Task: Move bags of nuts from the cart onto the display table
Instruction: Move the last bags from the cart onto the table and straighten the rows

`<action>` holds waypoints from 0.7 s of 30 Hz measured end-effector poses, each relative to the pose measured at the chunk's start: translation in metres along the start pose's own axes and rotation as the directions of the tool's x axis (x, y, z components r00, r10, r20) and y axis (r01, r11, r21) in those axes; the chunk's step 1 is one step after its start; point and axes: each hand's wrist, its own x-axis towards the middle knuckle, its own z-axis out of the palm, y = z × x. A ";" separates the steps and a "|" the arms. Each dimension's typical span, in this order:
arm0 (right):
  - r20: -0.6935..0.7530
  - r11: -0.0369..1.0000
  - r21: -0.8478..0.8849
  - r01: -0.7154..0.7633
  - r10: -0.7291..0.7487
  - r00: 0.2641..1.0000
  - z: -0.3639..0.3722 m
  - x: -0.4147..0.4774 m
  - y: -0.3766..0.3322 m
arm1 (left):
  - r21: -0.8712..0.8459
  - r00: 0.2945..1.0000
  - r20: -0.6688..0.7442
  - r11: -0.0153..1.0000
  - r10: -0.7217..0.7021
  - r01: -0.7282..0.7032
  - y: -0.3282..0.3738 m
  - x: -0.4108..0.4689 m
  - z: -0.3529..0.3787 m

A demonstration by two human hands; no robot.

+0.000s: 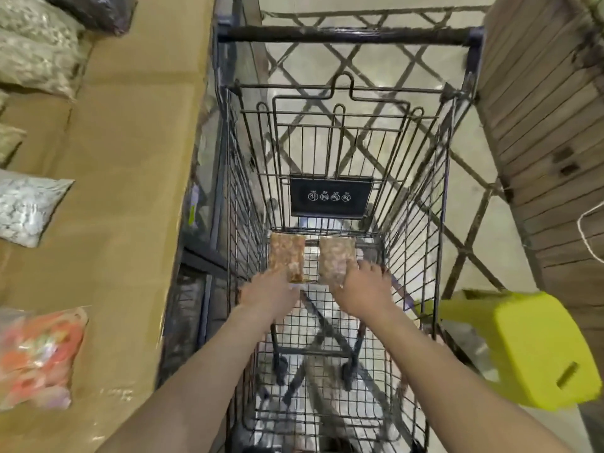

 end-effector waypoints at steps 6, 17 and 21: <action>0.065 0.999 0.002 -0.035 0.035 0.997 0.035 0.061 0.004 | 0.031 0.997 0.080 1.000 -0.005 0.002 -0.007 0.063 0.024; 0.089 0.857 0.437 -0.271 0.259 0.962 0.099 0.176 0.019 | -0.395 0.970 -0.062 0.898 -0.235 0.192 -0.027 0.186 0.081; 0.075 0.811 0.488 -0.323 0.330 0.941 0.124 0.209 0.029 | -0.539 0.908 -0.069 0.781 -0.413 0.315 -0.023 0.224 0.101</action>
